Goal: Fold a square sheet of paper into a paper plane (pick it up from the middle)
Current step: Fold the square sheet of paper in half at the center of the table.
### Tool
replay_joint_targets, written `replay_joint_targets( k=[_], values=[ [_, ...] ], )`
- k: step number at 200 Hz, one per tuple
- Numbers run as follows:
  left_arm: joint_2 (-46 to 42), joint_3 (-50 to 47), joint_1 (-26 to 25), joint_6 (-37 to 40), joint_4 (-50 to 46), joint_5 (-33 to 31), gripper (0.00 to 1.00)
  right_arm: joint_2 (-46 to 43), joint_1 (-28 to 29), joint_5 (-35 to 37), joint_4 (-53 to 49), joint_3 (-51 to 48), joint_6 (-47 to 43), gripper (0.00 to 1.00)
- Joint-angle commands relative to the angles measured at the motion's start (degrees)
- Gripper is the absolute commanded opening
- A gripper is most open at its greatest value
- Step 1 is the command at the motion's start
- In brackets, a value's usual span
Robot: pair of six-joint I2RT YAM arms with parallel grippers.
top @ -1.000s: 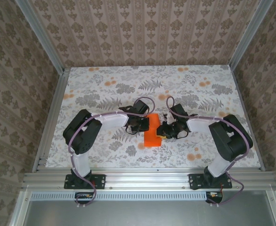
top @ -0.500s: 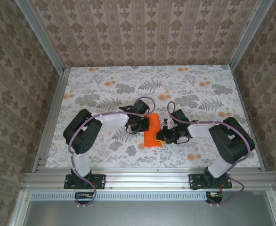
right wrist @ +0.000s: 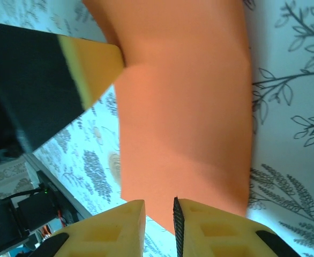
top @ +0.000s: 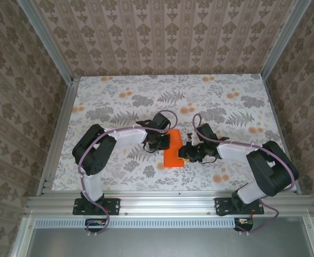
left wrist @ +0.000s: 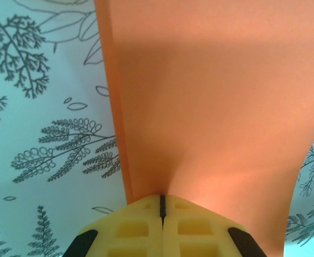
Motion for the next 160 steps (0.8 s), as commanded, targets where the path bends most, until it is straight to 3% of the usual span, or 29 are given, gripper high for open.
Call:
replay_joint_targets(
  k=[1,86,125,160],
  values=[
    [1.15,1.23,-0.41,1.91,-3.9,-0.94,0.0,-1.06,0.99,-0.03,0.15,-1.36,2.28,0.22],
    [2.2,1.83,-0.41,2.45,-4.16,-0.62,0.0,7.16,3.81,3.7,2.11,-5.27,3.17,0.19],
    [2.38,2.49,-0.35,2.97,-4.95,-0.74,0.0,1.3,4.01,2.63,0.48,-3.94,3.73,0.18],
    [2.21,2.29,-0.41,3.29,-5.03,-0.97,0.0,-1.65,2.04,8.07,-5.12,1.43,0.62,0.19]
  ],
)
